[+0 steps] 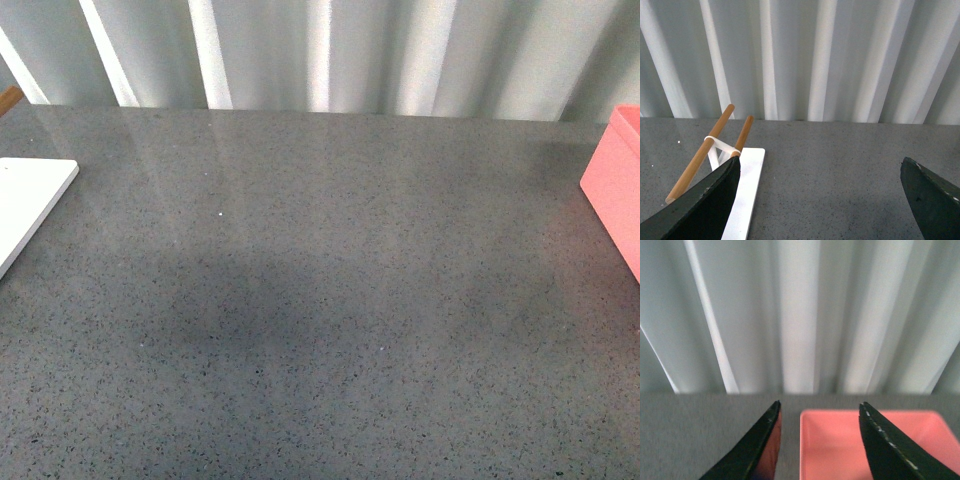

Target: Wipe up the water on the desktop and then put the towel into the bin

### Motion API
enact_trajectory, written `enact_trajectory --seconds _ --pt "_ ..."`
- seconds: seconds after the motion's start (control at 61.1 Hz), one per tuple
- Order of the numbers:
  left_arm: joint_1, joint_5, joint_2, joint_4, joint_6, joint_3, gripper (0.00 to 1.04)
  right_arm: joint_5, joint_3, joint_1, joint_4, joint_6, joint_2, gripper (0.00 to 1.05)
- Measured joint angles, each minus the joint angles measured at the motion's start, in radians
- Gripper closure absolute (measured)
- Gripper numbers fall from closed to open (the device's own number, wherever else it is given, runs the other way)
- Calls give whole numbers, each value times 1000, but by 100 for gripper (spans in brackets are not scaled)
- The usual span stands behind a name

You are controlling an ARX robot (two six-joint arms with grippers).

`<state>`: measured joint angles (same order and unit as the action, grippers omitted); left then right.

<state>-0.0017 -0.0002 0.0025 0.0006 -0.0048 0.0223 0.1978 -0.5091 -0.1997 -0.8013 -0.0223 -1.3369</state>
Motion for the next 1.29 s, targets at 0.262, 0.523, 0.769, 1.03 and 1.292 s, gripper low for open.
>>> enact_trajectory --seconds 0.262,0.523,0.769,1.03,1.292 --pt "0 0 0 0 0 0 7 -74 234 69 -60 6 179 102" --pt "0 0 0 0 0 0 7 -117 360 119 -14 6 359 102" --pt "0 0 0 0 0 0 7 -190 438 197 101 6 554 102" --pt "0 0 0 0 0 0 7 -193 489 197 154 6 668 102" --pt "0 0 0 0 0 0 7 -193 490 197 315 9 845 102"
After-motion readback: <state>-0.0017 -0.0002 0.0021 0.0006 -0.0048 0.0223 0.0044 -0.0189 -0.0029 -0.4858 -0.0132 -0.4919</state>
